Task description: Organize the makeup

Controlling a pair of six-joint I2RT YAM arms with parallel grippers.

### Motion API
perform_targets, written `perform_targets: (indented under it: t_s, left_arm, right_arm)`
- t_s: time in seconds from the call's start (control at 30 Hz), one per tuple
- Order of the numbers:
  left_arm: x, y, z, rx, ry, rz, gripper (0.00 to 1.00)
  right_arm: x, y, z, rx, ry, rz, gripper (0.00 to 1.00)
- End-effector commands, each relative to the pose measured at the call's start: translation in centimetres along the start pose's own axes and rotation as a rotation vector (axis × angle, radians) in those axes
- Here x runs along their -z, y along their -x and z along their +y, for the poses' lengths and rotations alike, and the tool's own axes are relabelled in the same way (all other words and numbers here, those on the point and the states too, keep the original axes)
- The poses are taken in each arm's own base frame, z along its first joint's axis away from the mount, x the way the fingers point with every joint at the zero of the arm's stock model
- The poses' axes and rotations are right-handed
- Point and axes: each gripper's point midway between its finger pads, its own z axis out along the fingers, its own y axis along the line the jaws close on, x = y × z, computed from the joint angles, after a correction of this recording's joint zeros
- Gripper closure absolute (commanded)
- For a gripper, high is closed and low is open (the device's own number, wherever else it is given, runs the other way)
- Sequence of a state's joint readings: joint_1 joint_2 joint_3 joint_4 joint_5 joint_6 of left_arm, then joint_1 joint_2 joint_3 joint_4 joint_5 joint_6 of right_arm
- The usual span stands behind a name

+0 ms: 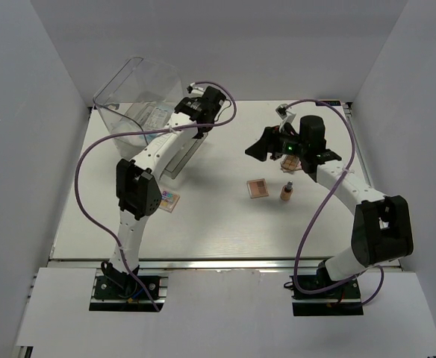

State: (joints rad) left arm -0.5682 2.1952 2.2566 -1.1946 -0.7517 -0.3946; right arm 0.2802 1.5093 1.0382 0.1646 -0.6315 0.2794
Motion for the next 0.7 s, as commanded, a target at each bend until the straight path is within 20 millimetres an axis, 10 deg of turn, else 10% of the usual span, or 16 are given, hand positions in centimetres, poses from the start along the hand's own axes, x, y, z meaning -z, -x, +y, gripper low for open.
perform_targets:
  t_s: [0.0,0.27,0.4,0.57,0.67]
  left_arm:
    - [-1.2,-1.7,-0.2,-0.049,0.034,0.039,1.0]
    - [-3.9,-3.0,-1.1,-0.07,0.043,0.085,1.0]
    - [-4.3,-3.0,-1.0,-0.063,0.073,0.082,0.54]
    - [-3.3,-1.1,-1.0,-0.016,0.042,0.039,0.24]
    - [-3.0,-0.7,-1.1,-0.006,0.025,0.031,0.22]
  right_arm:
    - [1.1,1.8,0.9,0.055,0.007,-0.059,0.25]
    - [2.1,2.0,0.7,0.063,-0.004,-0.078,0.25]
    - [2.6,2.1,0.8,0.074,-0.008,-0.085,0.25]
    - [2.9,1.8,0.9,0.078,-0.007,-0.082,0.24]
    - [3.0,1.9,1.0,0.08,-0.005,-0.082,0.24]
